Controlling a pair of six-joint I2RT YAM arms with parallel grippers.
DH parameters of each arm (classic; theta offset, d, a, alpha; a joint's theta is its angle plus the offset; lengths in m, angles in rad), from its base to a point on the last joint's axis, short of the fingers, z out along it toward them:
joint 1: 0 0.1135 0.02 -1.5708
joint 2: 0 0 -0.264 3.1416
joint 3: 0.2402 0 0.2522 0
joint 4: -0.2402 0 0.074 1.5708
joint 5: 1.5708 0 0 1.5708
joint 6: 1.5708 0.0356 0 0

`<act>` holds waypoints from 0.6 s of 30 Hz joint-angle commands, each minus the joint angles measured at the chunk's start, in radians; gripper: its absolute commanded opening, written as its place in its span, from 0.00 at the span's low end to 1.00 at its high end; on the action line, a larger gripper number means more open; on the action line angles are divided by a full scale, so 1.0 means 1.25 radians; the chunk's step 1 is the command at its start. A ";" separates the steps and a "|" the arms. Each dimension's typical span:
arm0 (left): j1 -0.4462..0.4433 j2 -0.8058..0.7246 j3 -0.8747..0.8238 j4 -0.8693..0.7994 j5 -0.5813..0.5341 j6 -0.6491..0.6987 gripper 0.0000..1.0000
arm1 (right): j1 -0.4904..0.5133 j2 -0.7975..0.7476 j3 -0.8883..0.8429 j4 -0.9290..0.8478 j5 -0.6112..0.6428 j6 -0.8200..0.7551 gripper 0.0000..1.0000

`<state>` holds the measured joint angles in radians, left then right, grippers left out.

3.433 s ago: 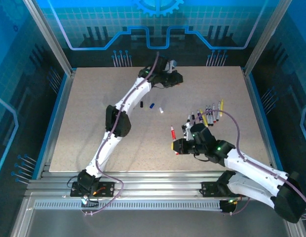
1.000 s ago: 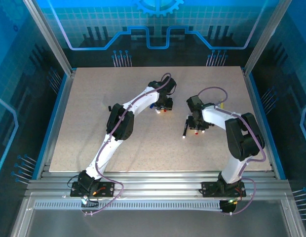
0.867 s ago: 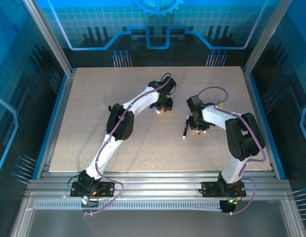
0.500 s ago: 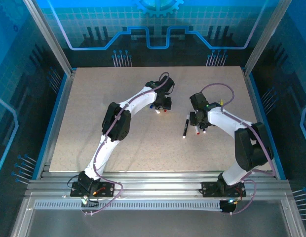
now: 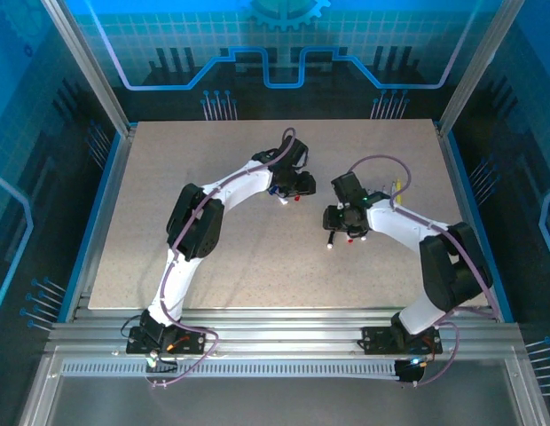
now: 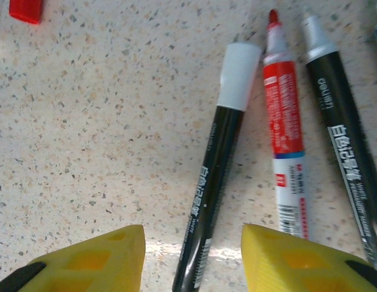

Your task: Open the pen caps

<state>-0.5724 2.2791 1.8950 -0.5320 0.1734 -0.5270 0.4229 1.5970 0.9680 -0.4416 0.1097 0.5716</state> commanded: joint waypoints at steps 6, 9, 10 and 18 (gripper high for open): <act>-0.001 -0.031 -0.020 0.049 0.057 -0.028 0.33 | 0.021 0.080 0.013 -0.012 -0.002 0.054 0.40; -0.001 -0.028 -0.021 0.048 0.058 -0.025 0.32 | 0.021 0.084 0.010 -0.010 0.000 0.058 0.40; -0.001 -0.026 -0.021 0.048 0.057 -0.025 0.32 | 0.022 0.084 0.010 -0.008 -0.001 0.057 0.40; -0.001 -0.022 -0.021 0.051 0.064 -0.026 0.32 | 0.028 0.137 0.030 -0.010 0.000 0.056 0.38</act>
<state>-0.5724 2.2791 1.8816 -0.4797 0.2199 -0.5514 0.4397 1.7325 0.9833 -0.4427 0.1040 0.6258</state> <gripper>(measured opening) 0.323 0.384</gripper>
